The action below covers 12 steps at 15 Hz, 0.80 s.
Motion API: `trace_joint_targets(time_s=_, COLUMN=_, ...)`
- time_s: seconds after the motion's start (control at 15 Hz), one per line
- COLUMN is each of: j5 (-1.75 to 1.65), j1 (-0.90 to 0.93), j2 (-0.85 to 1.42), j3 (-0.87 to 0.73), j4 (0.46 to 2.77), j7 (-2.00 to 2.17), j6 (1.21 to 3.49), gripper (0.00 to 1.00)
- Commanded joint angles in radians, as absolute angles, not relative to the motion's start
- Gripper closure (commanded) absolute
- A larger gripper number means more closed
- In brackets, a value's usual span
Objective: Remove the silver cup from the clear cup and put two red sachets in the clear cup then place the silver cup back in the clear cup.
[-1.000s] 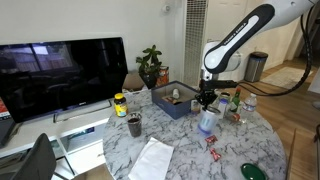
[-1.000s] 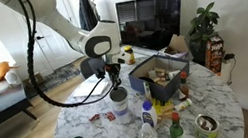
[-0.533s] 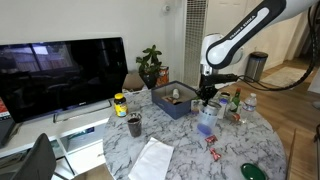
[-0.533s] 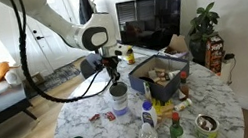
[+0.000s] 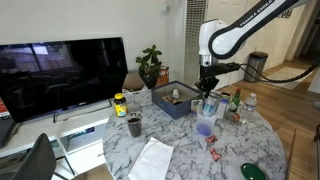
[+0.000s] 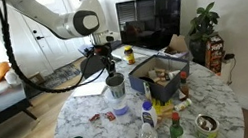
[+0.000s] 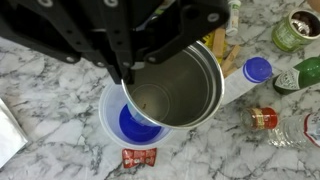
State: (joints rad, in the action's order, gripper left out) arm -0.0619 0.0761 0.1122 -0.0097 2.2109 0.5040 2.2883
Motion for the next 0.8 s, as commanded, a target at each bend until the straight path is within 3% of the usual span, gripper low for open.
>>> trace_joint_targets(time_s=0.0, j5=-0.139, j1=0.091, j2=0.029, j3=0.006, j4=2.213, j7=0.552, j6=2.219, gripper=0.99)
trace_joint_targets(time_s=0.47, j5=-0.115, j1=0.123, j2=-0.062, j3=0.101, j4=2.181, j7=0.482, j6=2.134, gripper=0.99)
trace_joint_targets(time_s=0.73, j5=-0.120, j1=0.181, j2=-0.007, j3=0.190, j4=2.148, j7=0.553, j6=2.072, gripper=0.99)
